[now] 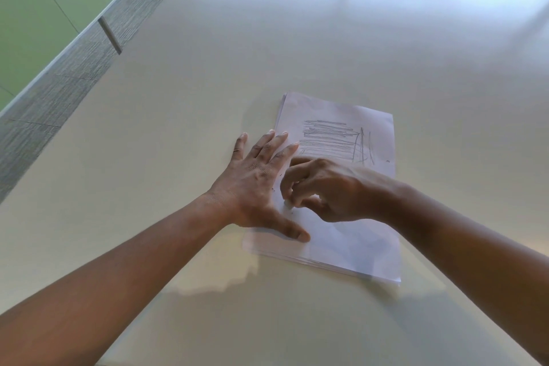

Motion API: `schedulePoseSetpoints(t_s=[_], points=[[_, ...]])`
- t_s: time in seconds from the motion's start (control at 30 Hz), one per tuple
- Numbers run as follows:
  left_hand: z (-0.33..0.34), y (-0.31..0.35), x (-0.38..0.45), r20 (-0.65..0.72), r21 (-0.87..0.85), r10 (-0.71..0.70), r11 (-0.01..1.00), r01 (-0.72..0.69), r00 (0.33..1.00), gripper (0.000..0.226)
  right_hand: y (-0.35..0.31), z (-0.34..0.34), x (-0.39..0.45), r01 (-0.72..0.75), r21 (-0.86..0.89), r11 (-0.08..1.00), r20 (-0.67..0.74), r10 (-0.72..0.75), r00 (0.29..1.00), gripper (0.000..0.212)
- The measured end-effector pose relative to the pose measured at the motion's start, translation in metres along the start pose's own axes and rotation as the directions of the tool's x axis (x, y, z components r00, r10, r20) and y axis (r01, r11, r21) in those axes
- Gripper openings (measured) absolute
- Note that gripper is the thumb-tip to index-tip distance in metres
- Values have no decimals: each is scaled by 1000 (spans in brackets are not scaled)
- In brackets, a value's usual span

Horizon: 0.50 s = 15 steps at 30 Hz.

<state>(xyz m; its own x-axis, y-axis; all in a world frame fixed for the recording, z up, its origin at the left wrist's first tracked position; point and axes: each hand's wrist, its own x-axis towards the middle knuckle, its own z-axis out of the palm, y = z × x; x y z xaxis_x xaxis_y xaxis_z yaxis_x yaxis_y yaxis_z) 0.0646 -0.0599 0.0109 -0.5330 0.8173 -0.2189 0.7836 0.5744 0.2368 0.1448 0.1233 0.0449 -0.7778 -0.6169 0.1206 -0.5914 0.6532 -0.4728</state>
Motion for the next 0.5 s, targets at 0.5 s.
schedulePoseSetpoints(t_s=[0.5], points=[[1,1,0,6,22,-17,1000,17,1000,171,11,-3,4,-114,16,993,-122,116,986,6]])
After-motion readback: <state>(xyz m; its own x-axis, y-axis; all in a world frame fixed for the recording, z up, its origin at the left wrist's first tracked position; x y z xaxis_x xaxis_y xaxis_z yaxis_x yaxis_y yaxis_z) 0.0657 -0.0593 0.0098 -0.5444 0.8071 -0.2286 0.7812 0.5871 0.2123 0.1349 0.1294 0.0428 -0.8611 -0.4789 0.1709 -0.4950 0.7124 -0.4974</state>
